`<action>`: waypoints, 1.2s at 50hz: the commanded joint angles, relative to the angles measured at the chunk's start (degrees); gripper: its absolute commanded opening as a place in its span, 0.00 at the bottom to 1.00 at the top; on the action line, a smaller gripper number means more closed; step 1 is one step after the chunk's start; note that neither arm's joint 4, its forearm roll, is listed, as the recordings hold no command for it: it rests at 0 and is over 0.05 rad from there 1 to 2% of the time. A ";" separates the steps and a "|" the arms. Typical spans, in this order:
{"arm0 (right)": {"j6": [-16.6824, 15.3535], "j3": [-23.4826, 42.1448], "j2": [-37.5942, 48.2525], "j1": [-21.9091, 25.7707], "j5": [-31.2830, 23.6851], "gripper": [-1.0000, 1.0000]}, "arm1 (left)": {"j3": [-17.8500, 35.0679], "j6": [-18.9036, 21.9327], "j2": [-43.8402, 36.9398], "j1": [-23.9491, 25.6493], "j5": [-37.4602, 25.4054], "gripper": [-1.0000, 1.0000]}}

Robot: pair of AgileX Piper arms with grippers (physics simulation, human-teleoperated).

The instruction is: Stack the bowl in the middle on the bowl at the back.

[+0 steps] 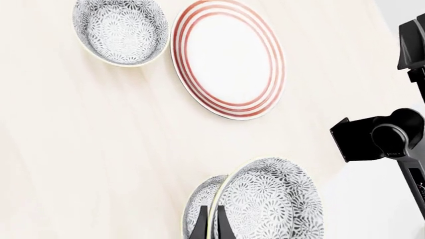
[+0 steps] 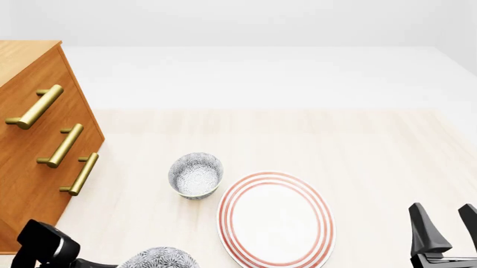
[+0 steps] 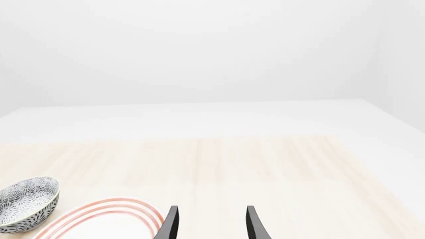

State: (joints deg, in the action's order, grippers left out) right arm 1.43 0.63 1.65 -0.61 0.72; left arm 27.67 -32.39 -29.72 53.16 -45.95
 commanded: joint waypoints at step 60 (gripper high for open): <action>0.20 -0.02 1.96 0.00 1.96 1.00 | -1.98 1.45 2.62 -1.55 -2.58 1.00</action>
State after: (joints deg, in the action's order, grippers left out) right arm 1.66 0.60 3.69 -0.62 2.78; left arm 22.10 -32.42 -27.84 52.74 -45.79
